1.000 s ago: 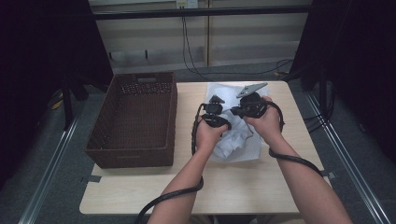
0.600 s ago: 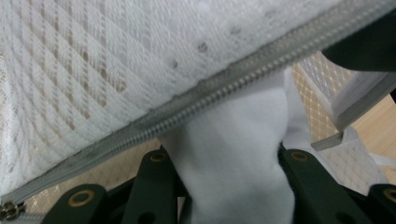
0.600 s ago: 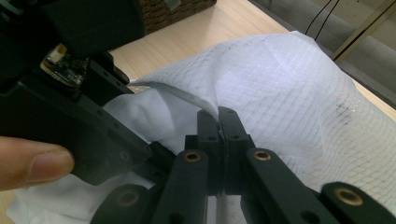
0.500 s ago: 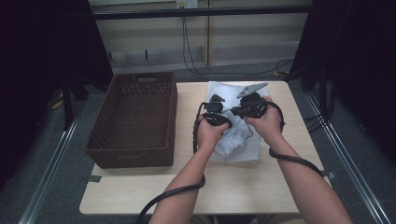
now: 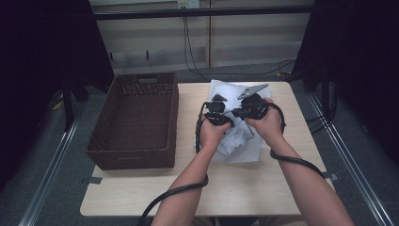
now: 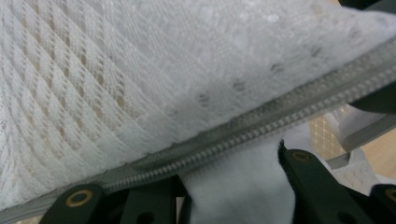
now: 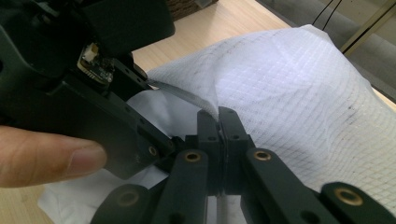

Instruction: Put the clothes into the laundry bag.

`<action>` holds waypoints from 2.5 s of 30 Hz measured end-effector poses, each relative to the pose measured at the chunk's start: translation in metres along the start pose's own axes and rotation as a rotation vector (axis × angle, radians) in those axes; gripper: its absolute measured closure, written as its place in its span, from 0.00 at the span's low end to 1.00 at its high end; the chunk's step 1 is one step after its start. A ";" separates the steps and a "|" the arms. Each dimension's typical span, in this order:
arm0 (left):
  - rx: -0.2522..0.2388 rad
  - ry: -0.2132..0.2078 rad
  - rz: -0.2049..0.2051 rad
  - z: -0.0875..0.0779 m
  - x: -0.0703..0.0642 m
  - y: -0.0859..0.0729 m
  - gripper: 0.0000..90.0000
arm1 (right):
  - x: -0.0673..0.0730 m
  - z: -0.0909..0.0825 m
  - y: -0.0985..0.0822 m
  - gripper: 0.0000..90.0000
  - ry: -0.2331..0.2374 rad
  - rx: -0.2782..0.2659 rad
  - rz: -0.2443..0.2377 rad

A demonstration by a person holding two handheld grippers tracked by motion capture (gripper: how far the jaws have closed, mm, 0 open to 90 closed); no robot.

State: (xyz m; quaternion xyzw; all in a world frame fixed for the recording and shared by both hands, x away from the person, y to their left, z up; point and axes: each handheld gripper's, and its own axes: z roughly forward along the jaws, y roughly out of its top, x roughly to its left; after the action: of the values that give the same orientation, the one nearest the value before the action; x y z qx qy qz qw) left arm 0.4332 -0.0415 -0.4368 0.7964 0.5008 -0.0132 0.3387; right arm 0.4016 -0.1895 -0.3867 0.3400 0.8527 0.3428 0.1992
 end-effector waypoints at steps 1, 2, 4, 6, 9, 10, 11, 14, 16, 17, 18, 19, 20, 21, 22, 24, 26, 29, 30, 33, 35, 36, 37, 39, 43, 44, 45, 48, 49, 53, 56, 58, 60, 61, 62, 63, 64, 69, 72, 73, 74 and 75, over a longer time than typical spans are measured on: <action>0.003 0.002 0.001 0.001 0.000 0.000 0.75 | 0.000 0.000 0.000 0.99 0.009 0.000 0.005; 0.010 0.011 0.008 0.001 0.001 0.000 0.74 | 0.000 0.001 0.000 0.99 0.008 0.002 0.003; 0.023 0.015 0.008 0.002 0.002 -0.001 0.73 | 0.000 0.001 0.000 0.99 0.014 0.001 0.004; 0.000 0.011 -0.027 0.005 0.002 -0.002 0.72 | 0.000 0.002 0.000 0.99 0.010 0.002 0.002; 0.021 0.007 -0.010 0.006 0.005 -0.002 0.70 | 0.000 0.002 0.000 0.99 0.008 0.002 -0.003; 0.026 0.007 -0.013 0.006 0.006 -0.003 0.69 | 0.000 0.002 0.000 0.99 0.008 0.003 -0.004; 0.015 0.008 -0.037 0.008 0.005 -0.003 0.67 | 0.000 0.002 0.001 0.99 0.002 0.008 -0.005; 0.045 0.012 -0.013 0.008 0.008 -0.004 0.62 | 0.000 0.003 0.001 0.99 0.005 0.006 -0.003; 0.048 0.009 -0.030 0.008 0.009 -0.004 0.55 | 0.000 0.003 0.000 0.99 0.007 0.011 -0.004; 0.052 0.007 -0.027 0.008 0.009 -0.005 0.53 | 0.000 0.003 0.000 0.99 0.006 0.011 -0.004; 0.059 0.011 -0.016 0.008 0.010 -0.005 0.52 | 0.000 0.003 0.000 0.99 0.003 0.014 -0.005; 0.063 0.012 -0.020 0.007 0.011 -0.005 0.51 | 0.000 0.004 0.000 0.99 0.004 0.013 -0.003; 0.063 0.017 -0.020 0.007 0.011 -0.006 0.50 | 0.000 0.004 0.000 0.99 -0.006 0.014 -0.005; 0.063 0.015 -0.026 0.007 0.011 -0.006 0.49 | 0.001 0.004 0.000 0.99 -0.005 0.019 0.002; 0.049 0.012 -0.050 0.008 0.010 -0.007 0.46 | 0.001 0.004 0.000 0.99 -0.005 0.019 -0.004; 0.073 0.006 -0.020 0.006 0.012 -0.008 0.41 | 0.000 0.004 0.000 0.99 -0.009 0.017 -0.004; 0.055 -0.009 -0.026 0.006 0.011 -0.009 0.35 | 0.000 0.004 0.000 0.99 -0.004 0.018 0.001; 0.073 -0.025 0.003 0.002 0.014 -0.010 0.24 | 0.000 0.004 0.000 0.99 -0.011 0.021 -0.006; 0.074 -0.029 -0.005 0.001 0.015 -0.011 0.21 | -0.001 0.004 0.000 0.99 -0.016 0.026 -0.010; 0.076 -0.026 0.003 -0.004 0.018 -0.011 0.16 | 0.000 0.004 -0.001 0.99 -0.006 0.022 -0.007; 0.047 -0.025 -0.041 -0.005 0.015 -0.013 0.14 | 0.001 0.005 -0.002 0.99 -0.012 0.022 -0.013; 0.076 -0.027 -0.002 -0.008 0.018 -0.014 0.13 | 0.001 0.006 -0.002 0.99 -0.010 0.018 -0.005; 0.057 -0.018 -0.028 -0.008 0.016 -0.015 0.10 | 0.001 0.006 -0.002 0.99 -0.010 0.019 -0.004; 0.078 -0.037 -0.009 -0.013 0.017 -0.017 0.10 | 0.002 0.006 -0.002 0.99 -0.008 0.027 -0.007; 0.079 -0.046 0.000 -0.014 0.017 -0.023 0.09 | 0.004 0.007 -0.002 0.99 -0.018 0.030 -0.009; 0.081 -0.048 0.008 -0.014 0.017 -0.025 0.09 | 0.004 0.007 -0.002 0.99 -0.014 0.033 -0.008; 0.073 -0.050 -0.011 -0.012 0.016 -0.027 0.08 | 0.005 0.008 -0.002 0.99 -0.015 0.031 -0.006; 0.078 -0.057 -0.012 -0.010 0.018 -0.030 0.07 | 0.007 0.009 -0.001 0.99 -0.017 0.036 -0.019; 0.073 -0.057 -0.013 -0.008 0.018 -0.031 0.08 | 0.007 0.009 -0.001 0.99 -0.017 0.035 -0.017; 0.061 -0.067 -0.014 -0.003 0.016 -0.037 0.12 | 0.008 0.009 0.000 0.99 -0.013 0.043 -0.012; 0.054 -0.020 -0.022 0.001 0.010 -0.039 0.31 | 0.008 0.010 0.000 0.99 -0.006 0.040 -0.020; 0.067 0.002 -0.008 0.002 0.007 -0.040 0.47 | 0.008 0.010 -0.001 0.99 -0.004 0.039 -0.016; 0.079 0.025 -0.007 0.001 0.004 -0.039 0.59 | 0.009 0.011 -0.001 0.99 -0.012 0.042 -0.012; 0.073 0.032 -0.018 0.001 0.001 -0.038 0.63 | 0.008 0.011 -0.001 0.99 -0.011 0.041 -0.015; 0.087 0.038 0.001 -0.001 0.000 -0.037 0.66 | 0.008 0.011 -0.001 0.99 -0.006 0.041 -0.015; 0.084 0.040 0.003 -0.001 -0.002 -0.037 0.69 | 0.008 0.011 -0.001 0.99 -0.003 0.041 -0.013; 0.079 0.037 -0.001 -0.003 -0.004 -0.036 0.71 | 0.008 0.011 -0.001 0.99 -0.001 0.042 -0.013; 0.065 0.031 0.043 -0.013 -0.007 -0.028 0.73 | 0.006 0.009 -0.002 0.99 0.001 0.028 -0.014; 0.029 0.022 0.032 -0.018 -0.011 -0.021 0.74 | 0.006 0.008 -0.003 0.99 0.002 0.029 -0.007; 0.025 0.022 0.037 -0.019 -0.011 -0.019 0.74 | 0.006 0.008 -0.003 0.99 0.000 0.027 -0.010; -0.003 0.028 0.004 -0.018 -0.014 -0.018 0.74 | 0.006 0.007 -0.003 0.99 -0.001 0.028 -0.009; 0.013 0.026 0.030 -0.019 -0.012 -0.016 0.74 | 0.005 0.007 -0.003 0.99 0.008 0.022 -0.007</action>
State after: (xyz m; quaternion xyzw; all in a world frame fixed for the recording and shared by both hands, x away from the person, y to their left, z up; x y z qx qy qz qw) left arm 0.4083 -0.0365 -0.4267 0.8063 0.4930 -0.0010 0.3269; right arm 0.4003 -0.1843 -0.3941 0.3380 0.8584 0.3341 0.1931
